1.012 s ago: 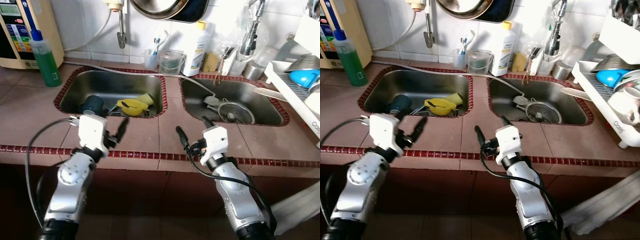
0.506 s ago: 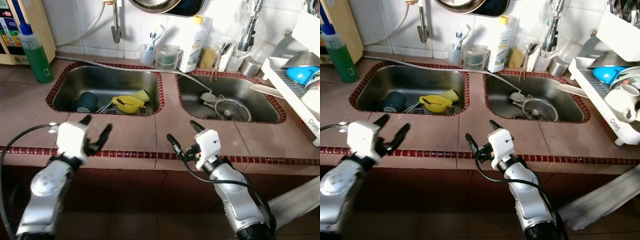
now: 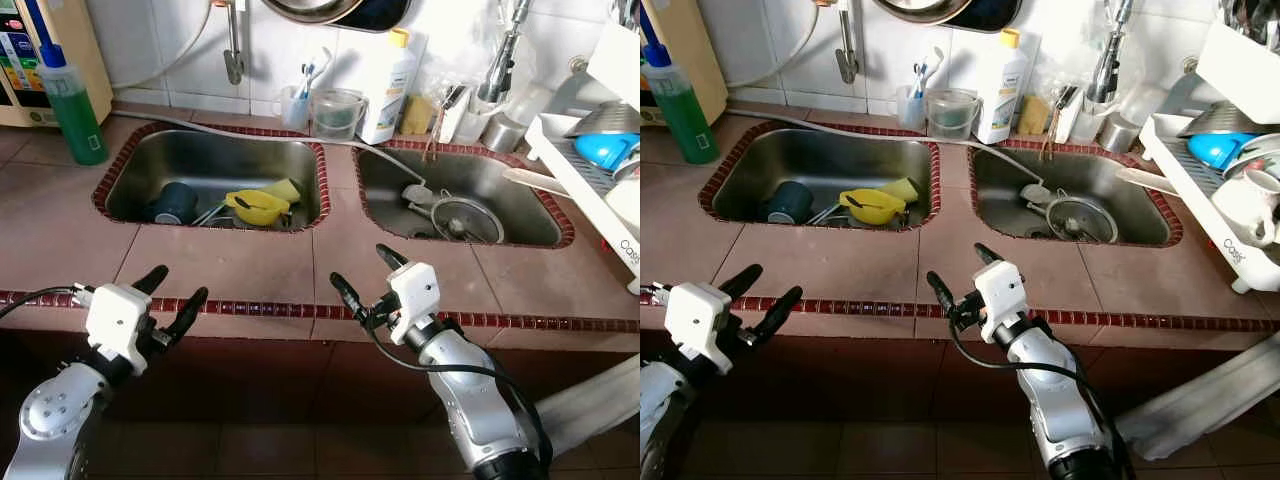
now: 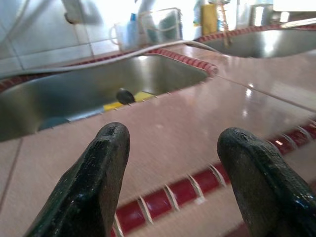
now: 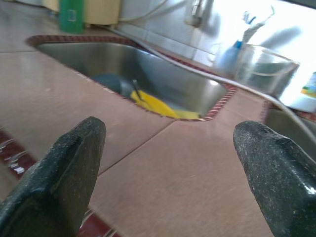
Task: Kitchen organization
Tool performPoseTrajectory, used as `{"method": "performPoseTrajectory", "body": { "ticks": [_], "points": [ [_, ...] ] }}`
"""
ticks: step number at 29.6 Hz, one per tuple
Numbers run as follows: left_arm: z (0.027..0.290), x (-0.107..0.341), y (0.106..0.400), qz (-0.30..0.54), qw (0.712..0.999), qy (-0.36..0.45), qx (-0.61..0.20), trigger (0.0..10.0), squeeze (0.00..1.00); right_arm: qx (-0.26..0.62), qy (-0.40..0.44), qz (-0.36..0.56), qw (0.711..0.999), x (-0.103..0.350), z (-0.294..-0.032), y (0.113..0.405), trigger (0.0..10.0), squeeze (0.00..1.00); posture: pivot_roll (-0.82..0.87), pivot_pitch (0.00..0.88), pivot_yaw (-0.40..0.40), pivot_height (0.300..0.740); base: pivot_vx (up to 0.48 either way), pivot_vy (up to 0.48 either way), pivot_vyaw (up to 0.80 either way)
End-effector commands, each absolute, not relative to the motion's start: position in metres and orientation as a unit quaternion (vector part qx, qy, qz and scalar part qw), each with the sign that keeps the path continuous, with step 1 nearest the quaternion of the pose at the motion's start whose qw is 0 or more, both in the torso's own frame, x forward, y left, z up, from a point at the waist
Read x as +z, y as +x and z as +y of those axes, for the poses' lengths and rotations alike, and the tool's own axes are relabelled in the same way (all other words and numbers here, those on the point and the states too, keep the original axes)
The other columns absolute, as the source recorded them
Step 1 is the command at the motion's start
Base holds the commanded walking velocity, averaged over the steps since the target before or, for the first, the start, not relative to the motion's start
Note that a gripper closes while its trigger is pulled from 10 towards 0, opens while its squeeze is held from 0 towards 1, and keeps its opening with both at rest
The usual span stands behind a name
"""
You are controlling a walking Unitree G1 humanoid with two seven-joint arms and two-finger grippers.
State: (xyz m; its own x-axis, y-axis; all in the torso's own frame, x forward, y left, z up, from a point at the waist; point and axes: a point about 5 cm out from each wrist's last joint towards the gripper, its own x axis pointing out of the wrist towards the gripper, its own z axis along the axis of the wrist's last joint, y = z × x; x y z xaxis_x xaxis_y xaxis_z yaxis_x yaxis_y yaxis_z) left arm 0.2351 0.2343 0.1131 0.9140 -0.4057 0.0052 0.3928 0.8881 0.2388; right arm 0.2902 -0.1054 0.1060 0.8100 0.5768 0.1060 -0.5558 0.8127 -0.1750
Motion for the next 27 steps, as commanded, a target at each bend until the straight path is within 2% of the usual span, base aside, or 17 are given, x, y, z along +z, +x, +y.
{"method": "performPoseTrajectory", "body": {
  "ticks": [1,8,13,17,19,23,27],
  "points": [
    [0.23,0.118,0.231,-0.038,0.965,0.124,-0.227,10.0,0.0,0.313,-0.069,-0.074,0.944,0.107,-0.108,0.287,10.0,0.0,-0.02,0.046,-0.101,0.74,0.0,0.0,0.0],
    [0.223,0.115,0.214,-0.03,0.956,0.13,-0.26,10.0,0.0,0.371,-0.069,-0.058,0.924,0.102,-0.104,0.276,10.0,0.0,-0.01,0.053,-0.11,0.74,0.0,0.0,0.0],
    [0.209,0.102,0.188,0.002,0.949,0.115,-0.295,10.0,0.0,0.445,-0.07,-0.038,0.892,0.099,-0.097,0.258,10.0,0.0,0.0,0.07,-0.12,0.74,0.0,0.0,0.0],
    [0.202,0.096,0.18,0.011,0.946,0.108,-0.305,10.0,0.0,0.465,-0.068,-0.031,0.882,0.097,-0.095,0.252,10.0,0.0,0.0,0.074,-0.123,0.74,0.0,0.0,0.0],
    [0.183,0.087,0.168,0.017,0.938,0.11,-0.327,10.0,0.0,0.5,-0.064,-0.011,0.863,0.092,-0.094,0.244,10.0,0.0,0.02,0.087,-0.143,0.74,0.0,0.0,0.0],
    [0.176,0.084,0.165,0.018,0.936,0.108,-0.333,10.0,0.0,0.512,-0.066,-0.004,0.857,0.09,-0.093,0.241,10.0,0.0,0.02,0.087,-0.143,0.74,0.0,0.0,0.0],
    [0.156,0.067,0.16,0.04,0.933,0.098,-0.345,10.0,0.0,0.55,-0.04,0.035,0.834,0.08,-0.086,0.23,10.0,0.0,0.04,0.097,-0.161,0.74,0.0,0.0,0.0]
  ]
}}
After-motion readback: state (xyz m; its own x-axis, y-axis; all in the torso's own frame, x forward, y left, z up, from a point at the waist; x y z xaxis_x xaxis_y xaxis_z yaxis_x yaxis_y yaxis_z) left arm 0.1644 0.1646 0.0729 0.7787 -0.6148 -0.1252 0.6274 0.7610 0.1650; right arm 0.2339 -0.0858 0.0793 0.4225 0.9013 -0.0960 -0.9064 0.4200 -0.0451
